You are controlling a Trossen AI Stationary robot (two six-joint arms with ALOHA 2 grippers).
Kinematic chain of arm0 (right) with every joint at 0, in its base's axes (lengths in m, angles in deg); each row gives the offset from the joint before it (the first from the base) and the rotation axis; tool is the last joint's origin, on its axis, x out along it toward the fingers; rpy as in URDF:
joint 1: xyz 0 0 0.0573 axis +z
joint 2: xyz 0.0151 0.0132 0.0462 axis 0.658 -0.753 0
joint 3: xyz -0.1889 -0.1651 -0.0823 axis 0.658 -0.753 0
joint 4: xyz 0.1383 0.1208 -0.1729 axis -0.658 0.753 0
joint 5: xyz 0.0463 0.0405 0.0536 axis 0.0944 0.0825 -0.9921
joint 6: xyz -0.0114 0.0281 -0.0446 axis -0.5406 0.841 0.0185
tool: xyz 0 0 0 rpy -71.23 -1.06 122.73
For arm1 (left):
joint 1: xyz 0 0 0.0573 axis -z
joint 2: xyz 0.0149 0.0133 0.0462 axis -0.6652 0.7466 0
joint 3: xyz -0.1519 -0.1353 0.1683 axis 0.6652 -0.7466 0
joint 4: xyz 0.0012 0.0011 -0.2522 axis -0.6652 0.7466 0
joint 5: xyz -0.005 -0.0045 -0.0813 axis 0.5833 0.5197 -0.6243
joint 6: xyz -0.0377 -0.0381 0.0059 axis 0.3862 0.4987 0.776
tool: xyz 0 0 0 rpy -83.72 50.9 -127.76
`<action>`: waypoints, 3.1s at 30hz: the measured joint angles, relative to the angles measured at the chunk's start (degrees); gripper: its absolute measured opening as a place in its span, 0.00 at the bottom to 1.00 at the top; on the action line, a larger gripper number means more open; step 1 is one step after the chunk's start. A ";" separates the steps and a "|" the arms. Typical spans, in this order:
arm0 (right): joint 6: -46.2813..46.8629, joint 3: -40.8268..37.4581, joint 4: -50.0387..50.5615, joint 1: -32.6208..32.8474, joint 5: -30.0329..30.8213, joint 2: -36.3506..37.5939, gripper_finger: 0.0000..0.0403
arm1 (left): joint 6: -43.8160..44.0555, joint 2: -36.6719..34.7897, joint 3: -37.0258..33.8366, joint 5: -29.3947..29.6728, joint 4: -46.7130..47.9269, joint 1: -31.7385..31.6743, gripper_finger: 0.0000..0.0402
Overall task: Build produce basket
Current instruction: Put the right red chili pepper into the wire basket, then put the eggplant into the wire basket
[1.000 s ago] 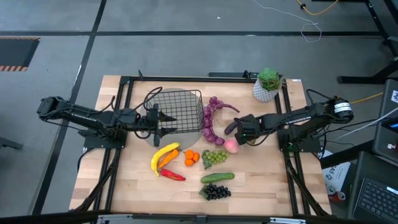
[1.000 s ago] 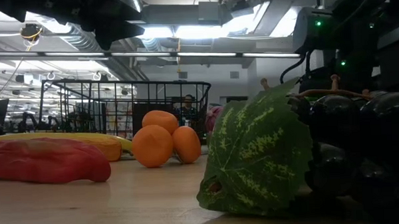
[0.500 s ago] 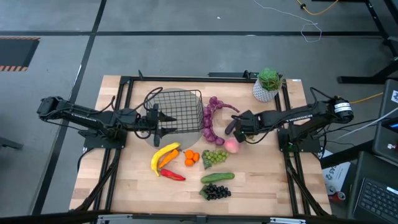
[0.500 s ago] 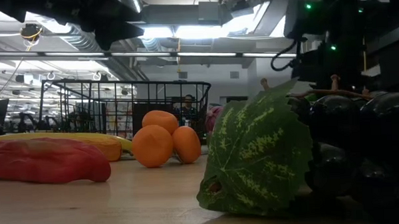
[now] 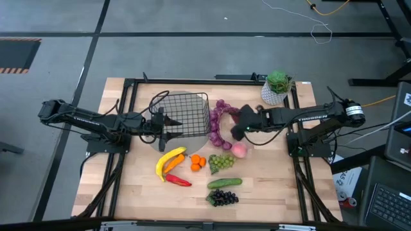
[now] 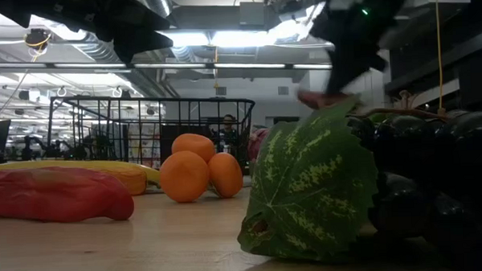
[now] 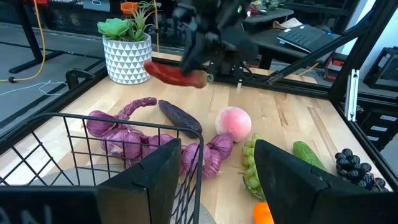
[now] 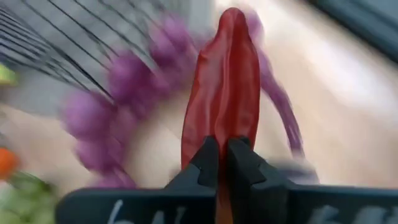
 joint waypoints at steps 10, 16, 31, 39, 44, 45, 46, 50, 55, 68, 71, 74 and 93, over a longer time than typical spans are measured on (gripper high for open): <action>-21.01 0.12 -36.22 -1.13 1.67 -3.55 0.01 | 0.00 0.00 0.00 0.00 -0.06 0.00 0.50; -22.81 0.03 -47.48 -2.91 -4.58 -9.61 0.01 | 0.00 0.00 0.00 0.00 -0.09 0.00 0.50; -20.06 0.03 -60.03 -5.71 -14.87 -18.39 0.08 | 0.02 0.00 0.00 0.01 -0.13 0.00 0.50; -24.30 0.03 -59.97 -5.70 -14.88 -18.25 0.28 | 0.02 0.00 0.00 0.00 -0.13 0.00 0.50; -23.25 0.03 -60.01 -5.70 -14.88 -18.25 0.38 | 0.02 0.00 0.00 0.01 -0.13 0.00 0.50; -22.76 0.03 -60.20 -5.70 -14.88 -18.25 0.39 | 0.02 0.00 0.00 0.01 -0.13 0.00 0.50; -22.67 0.03 -60.55 -5.70 -14.88 -18.25 0.40 | 0.03 0.00 0.00 0.00 -0.13 0.00 0.50; -22.76 0.03 -61.18 -5.70 -14.89 -18.09 0.41 | 0.11 0.00 0.00 0.00 -0.13 0.00 0.50; -24.25 0.09 -60.43 -6.42 -14.98 -15.57 0.42 | 0.22 0.00 0.00 0.00 -0.11 0.01 0.50; -16.82 0.09 -22.48 -8.48 -10.45 -1.87 0.42 | 1.70 0.00 0.00 -0.02 0.63 0.07 0.50; -12.12 0.12 -12.61 -8.47 -6.60 0.53 0.42 | 1.68 -0.01 0.00 -0.02 0.72 0.07 0.50; -7.30 0.09 -4.38 -8.48 -5.84 1.51 0.42 | 1.63 -0.01 0.00 -0.02 0.81 0.07 0.50; 8.92 0.07 8.77 -9.59 -4.70 -10.00 0.42 | 1.87 -0.02 0.00 0.00 0.74 0.07 0.50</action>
